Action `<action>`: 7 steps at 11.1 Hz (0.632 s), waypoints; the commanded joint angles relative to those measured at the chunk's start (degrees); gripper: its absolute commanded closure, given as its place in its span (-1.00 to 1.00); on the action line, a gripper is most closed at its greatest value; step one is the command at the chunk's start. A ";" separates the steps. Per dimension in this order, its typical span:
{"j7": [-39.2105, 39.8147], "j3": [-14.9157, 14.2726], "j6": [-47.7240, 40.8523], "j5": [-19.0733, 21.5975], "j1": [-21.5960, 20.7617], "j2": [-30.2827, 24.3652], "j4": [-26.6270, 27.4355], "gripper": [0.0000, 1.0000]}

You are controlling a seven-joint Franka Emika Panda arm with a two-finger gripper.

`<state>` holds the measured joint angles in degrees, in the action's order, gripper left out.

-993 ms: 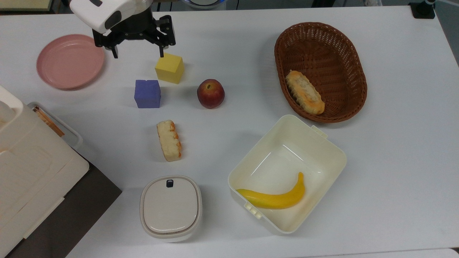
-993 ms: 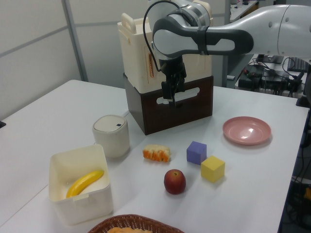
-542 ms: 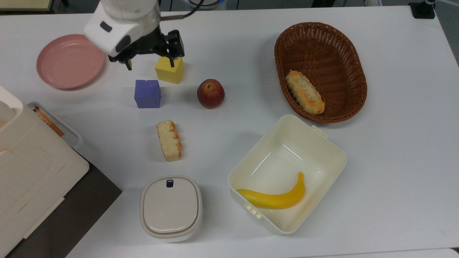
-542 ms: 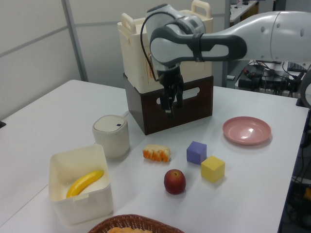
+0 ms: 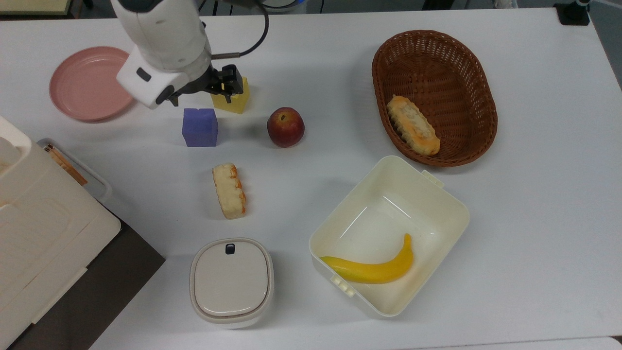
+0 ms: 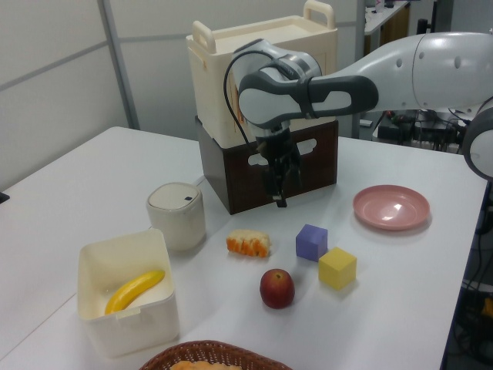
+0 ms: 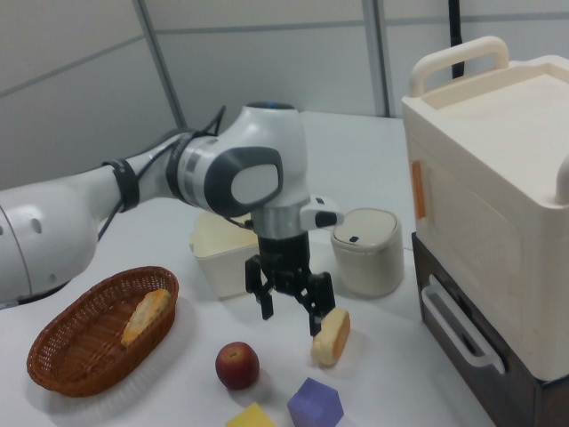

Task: Put the purple cube on a plate
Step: 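Lower the gripper over the purple cube and close on it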

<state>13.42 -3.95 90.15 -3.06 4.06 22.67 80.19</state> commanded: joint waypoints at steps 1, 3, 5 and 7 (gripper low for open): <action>1.08 -0.79 0.73 0.24 0.60 1.32 3.30 -1.00; 1.08 -0.79 0.99 0.24 2.53 3.07 4.27 -1.00; 1.08 -0.79 1.16 -0.54 3.67 5.71 4.27 -1.00; 1.08 -0.79 1.34 -1.78 3.68 7.47 4.71 -1.00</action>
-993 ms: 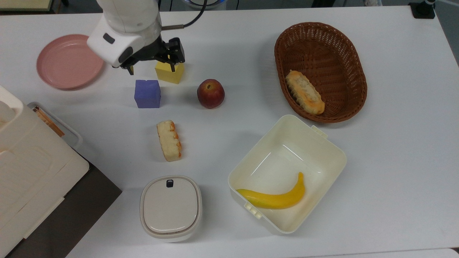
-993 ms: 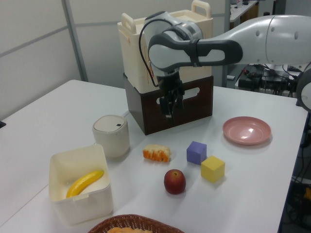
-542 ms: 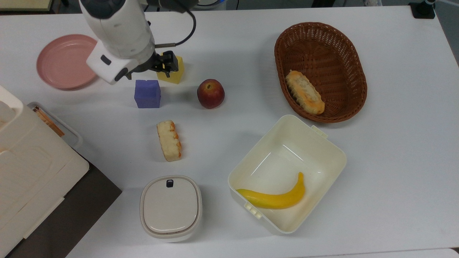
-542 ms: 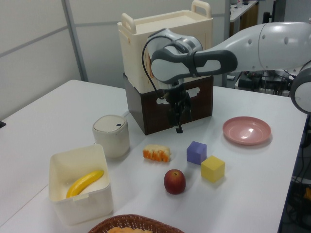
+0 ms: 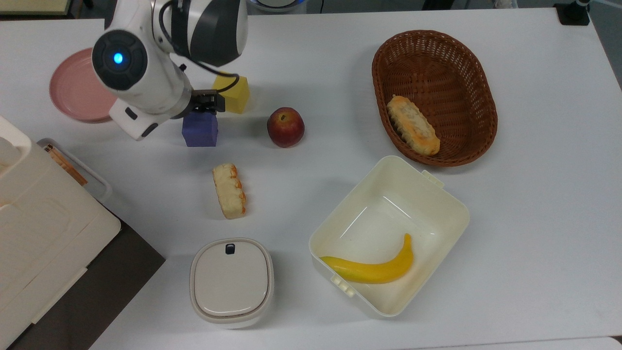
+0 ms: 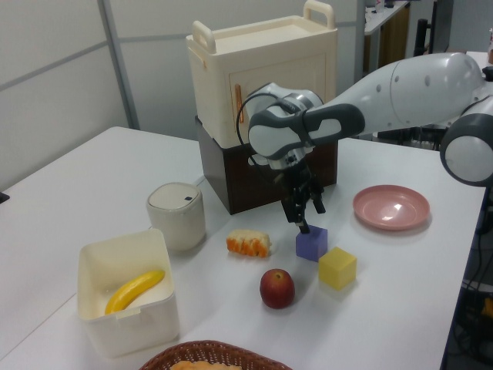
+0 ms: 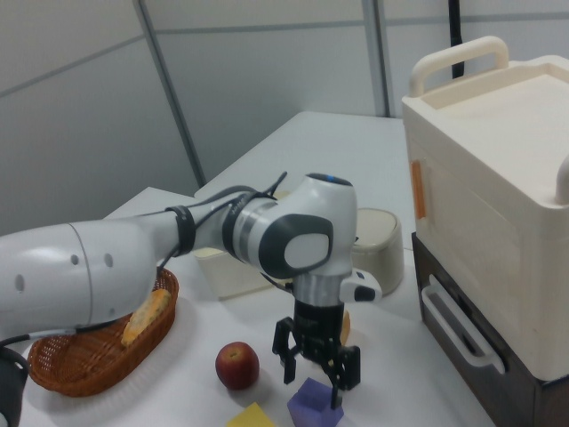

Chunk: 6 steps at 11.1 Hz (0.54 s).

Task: Put the purple cube on a plate
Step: 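Lower the gripper over the purple cube and close on it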

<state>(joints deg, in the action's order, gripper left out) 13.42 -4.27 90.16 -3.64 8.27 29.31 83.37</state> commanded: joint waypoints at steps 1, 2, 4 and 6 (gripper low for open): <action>1.08 -0.48 1.59 -1.19 -0.54 0.92 2.14 -1.00; 0.99 -0.48 1.68 -1.11 -0.54 1.45 2.24 -1.00; -0.14 -0.30 3.34 -0.41 -1.15 2.33 2.32 -1.00; -2.69 -0.13 5.71 -0.40 -1.24 3.03 2.32 -0.86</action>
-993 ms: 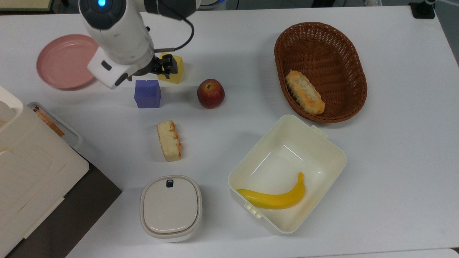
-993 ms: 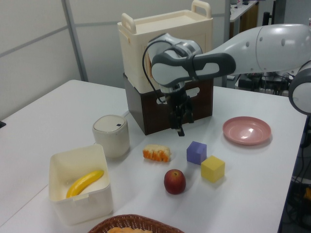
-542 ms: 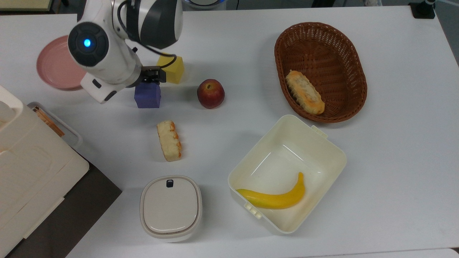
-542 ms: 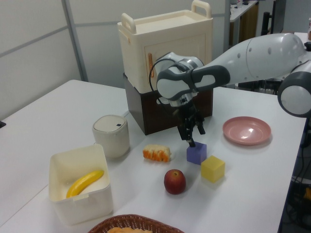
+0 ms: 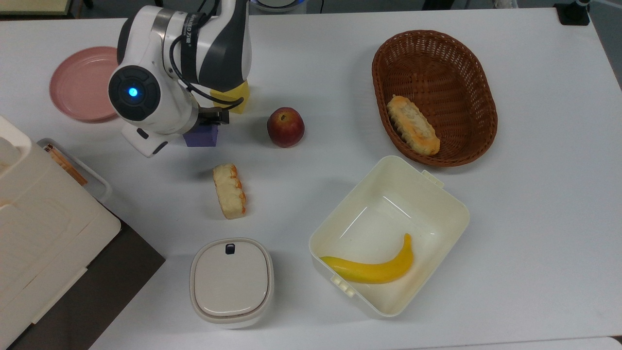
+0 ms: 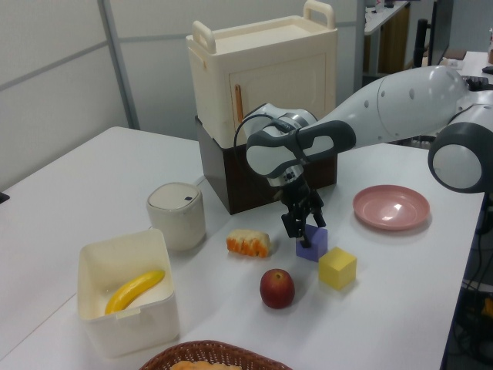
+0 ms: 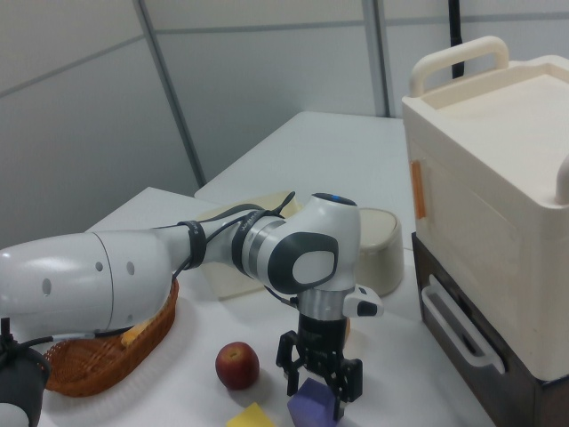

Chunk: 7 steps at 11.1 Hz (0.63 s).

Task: Put the purple cube on a plate
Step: 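Lift the purple cube and carry it over the pink plate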

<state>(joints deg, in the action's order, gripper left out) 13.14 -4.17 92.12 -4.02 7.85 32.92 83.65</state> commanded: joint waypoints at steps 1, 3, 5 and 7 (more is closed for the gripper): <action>-3.46 -0.22 4.20 -0.37 -0.82 -0.75 1.69 -0.40; -4.70 -0.22 3.77 -0.90 -0.73 -2.24 1.34 0.43; -4.44 -0.57 3.24 -0.90 -0.29 -5.05 0.55 0.83; -4.09 -1.36 1.93 -2.12 0.84 -7.77 0.46 0.90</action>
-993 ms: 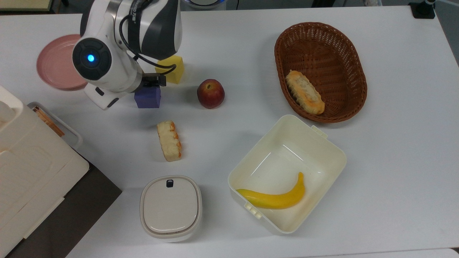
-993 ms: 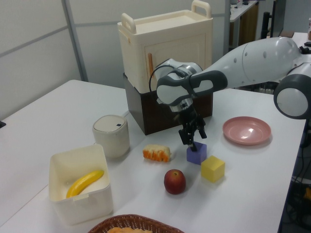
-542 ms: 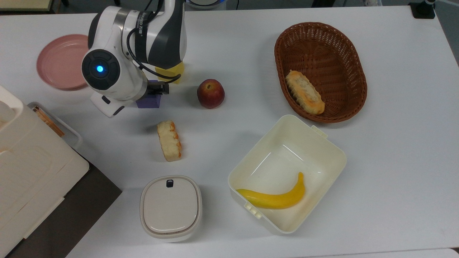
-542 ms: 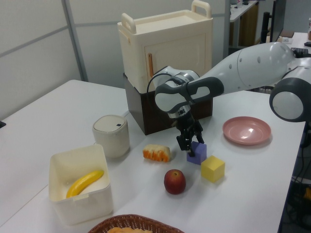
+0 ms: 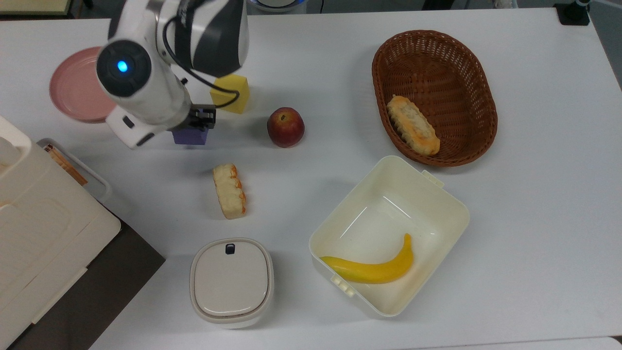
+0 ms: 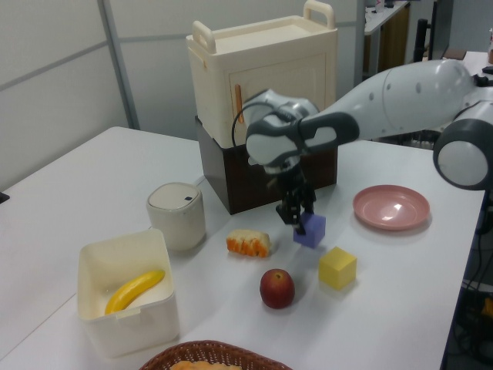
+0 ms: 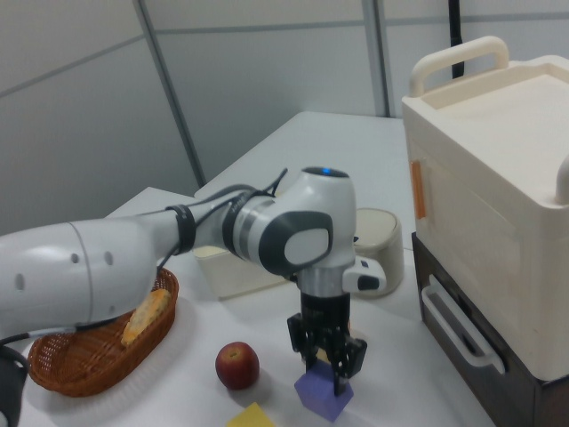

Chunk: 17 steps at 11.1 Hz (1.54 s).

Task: Put the purple cube on a plate
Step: 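Lift the purple cube and carry it over the pink plate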

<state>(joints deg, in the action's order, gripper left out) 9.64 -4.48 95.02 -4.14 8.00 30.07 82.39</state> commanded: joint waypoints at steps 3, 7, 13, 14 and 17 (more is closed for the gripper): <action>1.08 -1.24 -2.56 -3.77 3.77 -8.35 1.29 0.94; 8.97 -1.68 -0.99 -2.80 9.31 -12.92 2.23 0.94; 18.66 -1.76 12.38 -3.41 17.22 -17.52 18.16 0.93; 18.92 -1.76 12.46 -3.76 17.75 -15.33 17.81 0.91; 19.28 -1.76 13.08 -6.83 17.84 -12.50 17.63 -0.45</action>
<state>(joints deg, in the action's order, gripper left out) 28.02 -6.17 106.60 -7.87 26.22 17.24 98.77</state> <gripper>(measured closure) 0.432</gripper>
